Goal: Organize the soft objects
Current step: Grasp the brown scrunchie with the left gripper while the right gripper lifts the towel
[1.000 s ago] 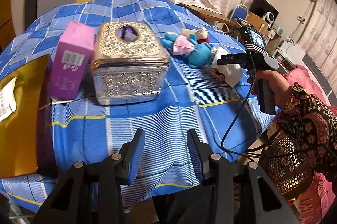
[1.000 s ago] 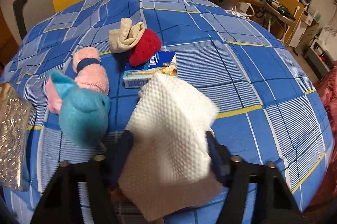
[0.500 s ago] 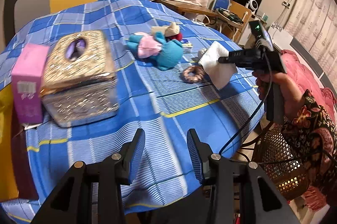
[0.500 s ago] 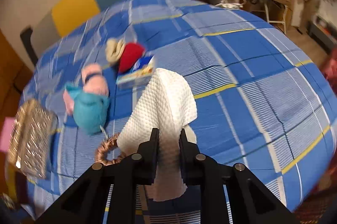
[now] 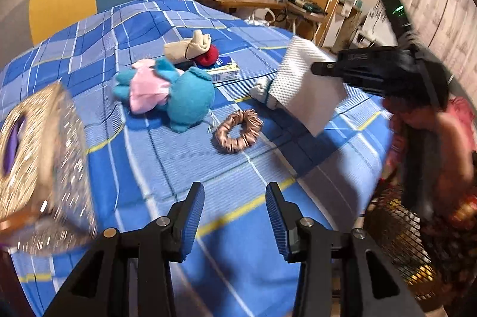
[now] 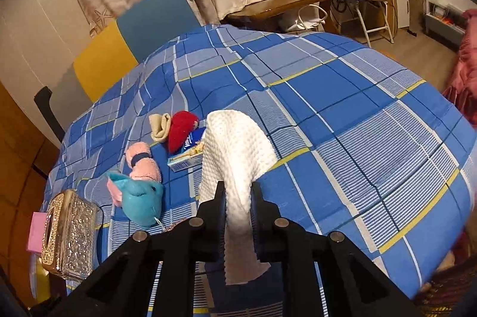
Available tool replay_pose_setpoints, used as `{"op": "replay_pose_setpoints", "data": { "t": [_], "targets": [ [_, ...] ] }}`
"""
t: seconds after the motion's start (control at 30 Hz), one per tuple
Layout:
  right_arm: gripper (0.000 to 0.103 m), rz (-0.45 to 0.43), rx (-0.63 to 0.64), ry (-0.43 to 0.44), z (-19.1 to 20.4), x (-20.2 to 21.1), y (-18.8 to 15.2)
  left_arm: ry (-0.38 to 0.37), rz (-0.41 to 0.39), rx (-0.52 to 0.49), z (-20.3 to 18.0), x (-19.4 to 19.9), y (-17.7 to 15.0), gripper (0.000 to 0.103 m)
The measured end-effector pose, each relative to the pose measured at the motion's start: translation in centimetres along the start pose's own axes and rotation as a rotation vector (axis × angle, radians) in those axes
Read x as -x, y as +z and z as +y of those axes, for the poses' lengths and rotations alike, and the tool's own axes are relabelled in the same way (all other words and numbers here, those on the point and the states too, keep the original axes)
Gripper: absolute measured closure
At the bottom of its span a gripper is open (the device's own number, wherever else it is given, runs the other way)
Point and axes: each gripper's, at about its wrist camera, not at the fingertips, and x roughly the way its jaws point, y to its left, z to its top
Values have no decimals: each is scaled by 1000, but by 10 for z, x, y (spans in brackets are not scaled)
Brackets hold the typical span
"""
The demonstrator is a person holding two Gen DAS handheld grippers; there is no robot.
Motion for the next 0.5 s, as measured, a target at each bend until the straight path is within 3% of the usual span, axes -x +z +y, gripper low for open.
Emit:
{"op": "replay_pose_setpoints", "data": {
  "t": [0.17, 0.27, 0.33, 0.37, 0.4, 0.5],
  "targets": [
    [88, 88, 12, -98, -7, -15, -3, -1, 34, -20, -5, -44, 27, 60],
    [83, 113, -19, -99, -13, -20, -4, 8, 73, -18, -2, -66, 38, 60],
    [54, 91, -41, -78, -16, -17, -3, 12, 94, -24, -1, -79, 43, 59],
    [24, 73, -52, -87, -16, -15, -3, 13, 103, -24, 0, -84, 45, 59],
    [9, 56, -63, -89, -16, -12, -3, 5, 108, -19, 1, -88, 46, 59],
    [8, 56, -76, -39, -13, -14, -1, -2, 111, -21, 3, -95, 46, 59]
  ]
}}
